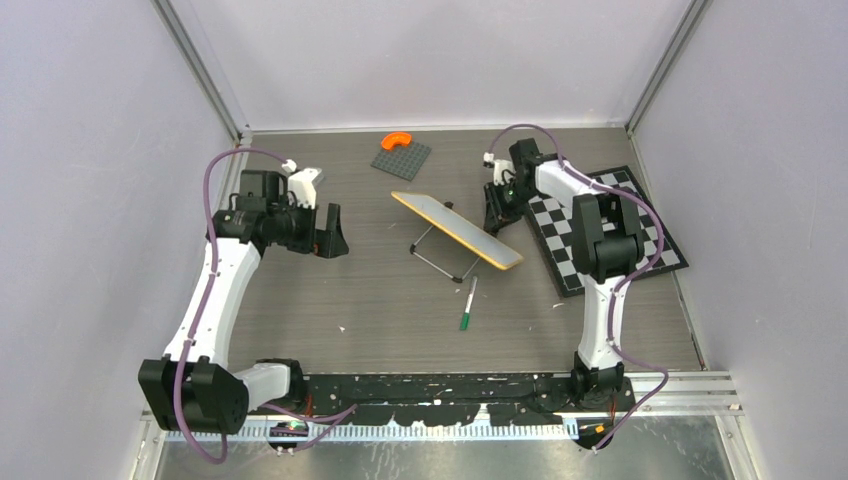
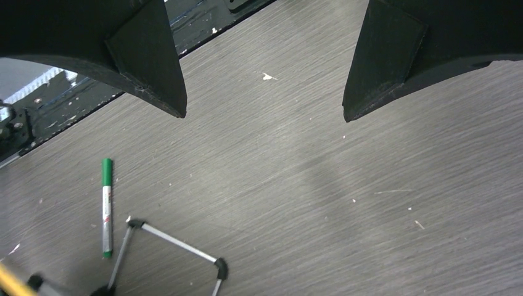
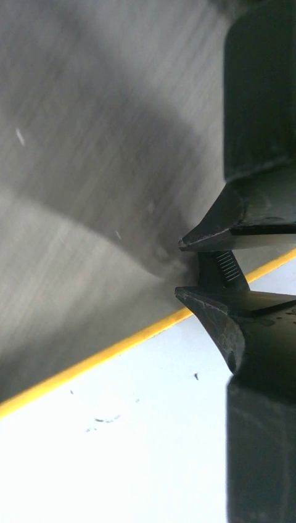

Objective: Write a sentence on the whiteboard
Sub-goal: Move the whiteboard to the center of the board.

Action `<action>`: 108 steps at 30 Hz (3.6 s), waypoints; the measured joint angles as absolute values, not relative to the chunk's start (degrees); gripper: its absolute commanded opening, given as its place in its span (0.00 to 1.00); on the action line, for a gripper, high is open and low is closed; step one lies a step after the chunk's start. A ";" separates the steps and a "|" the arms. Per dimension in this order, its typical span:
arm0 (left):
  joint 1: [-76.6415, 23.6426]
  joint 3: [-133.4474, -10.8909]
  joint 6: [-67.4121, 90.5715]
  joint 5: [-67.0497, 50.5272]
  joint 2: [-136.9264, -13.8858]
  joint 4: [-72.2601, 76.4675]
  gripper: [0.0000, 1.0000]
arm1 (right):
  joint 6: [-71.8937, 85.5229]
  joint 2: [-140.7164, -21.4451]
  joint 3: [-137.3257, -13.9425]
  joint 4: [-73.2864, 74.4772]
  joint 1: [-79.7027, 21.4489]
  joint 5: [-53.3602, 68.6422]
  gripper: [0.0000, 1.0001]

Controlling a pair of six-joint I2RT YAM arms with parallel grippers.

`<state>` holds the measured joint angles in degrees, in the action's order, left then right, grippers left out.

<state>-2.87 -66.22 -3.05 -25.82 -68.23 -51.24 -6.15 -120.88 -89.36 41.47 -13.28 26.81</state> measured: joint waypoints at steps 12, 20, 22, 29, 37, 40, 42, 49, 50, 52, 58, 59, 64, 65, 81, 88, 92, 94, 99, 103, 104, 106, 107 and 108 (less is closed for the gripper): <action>2.92 -69.47 -2.07 -33.43 -73.25 -52.16 1.00 | -12.38 -110.76 -79.88 41.93 -18.57 29.65 0.48; 2.92 -69.54 -2.63 -37.63 -73.25 -53.47 1.00 | -31.00 -107.50 -78.76 34.87 -18.09 27.31 0.60; 2.92 -69.69 -3.40 -38.46 -73.25 -53.95 1.00 | -36.16 -108.12 -80.14 35.38 -18.00 27.66 0.61; 2.94 -71.70 -4.95 -40.18 -73.30 -55.16 1.00 | -55.40 -119.11 -99.55 45.56 -17.96 30.72 0.62; 3.16 -72.34 -5.15 -41.23 -74.32 -56.03 1.00 | -67.29 -125.45 -102.52 49.50 -18.52 31.64 0.60; 3.22 -72.34 -5.17 -41.36 -74.61 -56.21 1.00 | -70.30 -127.44 -102.85 49.54 -19.53 31.62 0.60; 3.40 -72.34 -5.17 -41.67 -74.81 -56.29 1.00 | -71.85 -128.77 -103.26 49.50 -20.32 31.59 0.60; 3.95 -72.34 -5.23 -41.74 -75.57 -56.49 1.00 | -74.02 -131.52 -106.61 49.28 -22.46 32.47 0.57; 3.95 -72.34 -5.23 -41.78 -75.57 -56.51 1.00 | -74.35 -131.61 -106.72 49.30 -22.74 32.64 0.55; 3.95 -72.34 -5.28 -41.85 -75.59 -56.53 1.00 | -75.22 -131.66 -106.83 49.41 -23.24 32.75 0.51; 4.05 -72.34 -5.45 -41.82 -75.64 -56.66 1.00 | -79.92 -131.66 -107.04 50.83 -25.30 32.14 0.45; 4.08 -72.34 -5.48 -41.80 -75.64 -56.69 1.00 | -80.73 -131.66 -107.11 51.22 -25.69 32.03 0.45; 4.21 -72.34 -5.65 -41.69 -75.64 -56.71 1.00 | -84.25 -131.66 -107.15 53.47 -27.31 32.01 0.44; 4.21 -72.34 -5.65 -41.69 -75.64 -56.73 1.00 | -84.95 -131.66 -107.15 54.04 -27.59 32.03 0.44; 6.92 -67.40 -0.80 -39.64 -71.55 -44.91 1.00 | -78.06 -131.48 -106.91 58.19 -23.31 32.88 0.45; 6.92 -67.48 -1.96 -39.46 -72.18 -44.60 1.00 | -78.89 -127.11 -99.88 58.85 -20.64 30.50 0.43; 6.96 -67.72 -1.93 -38.83 -72.18 -44.91 1.00 | -79.22 -123.11 -93.76 58.54 -22.92 28.12 0.42; 7.22 -68.38 -1.91 -38.63 -72.18 -45.21 1.00 | -79.22 -122.28 -92.55 58.98 -24.64 27.53 0.42; 8.45 -70.39 -1.87 -38.92 -72.20 -46.02 1.00 | -77.97 -119.46 -88.25 58.83 -28.18 26.92 0.43; 9.32 -70.50 -1.76 -39.11 -72.29 -46.37 1.00 | -73.82 -116.60 -83.74 58.96 -31.07 27.29 0.45; 9.41 -70.50 -1.74 -39.13 -72.31 -46.52 1.00 | -73.41 -116.49 -83.50 59.00 -31.73 27.38 0.45; 9.52 -70.50 -1.69 -39.29 -72.34 -46.85 1.00 | -71.00 -115.77 -82.32 59.00 -33.30 28.47 0.46; 9.52 -70.50 -1.69 -39.44 -72.34 -47.07 1.00 | -69.97 -115.72 -82.06 59.16 -33.67 28.97 0.45; 9.50 -70.50 -1.69 -39.64 -72.34 -47.24 1.00 | -69.32 -115.70 -82.04 59.24 -33.85 29.32 0.46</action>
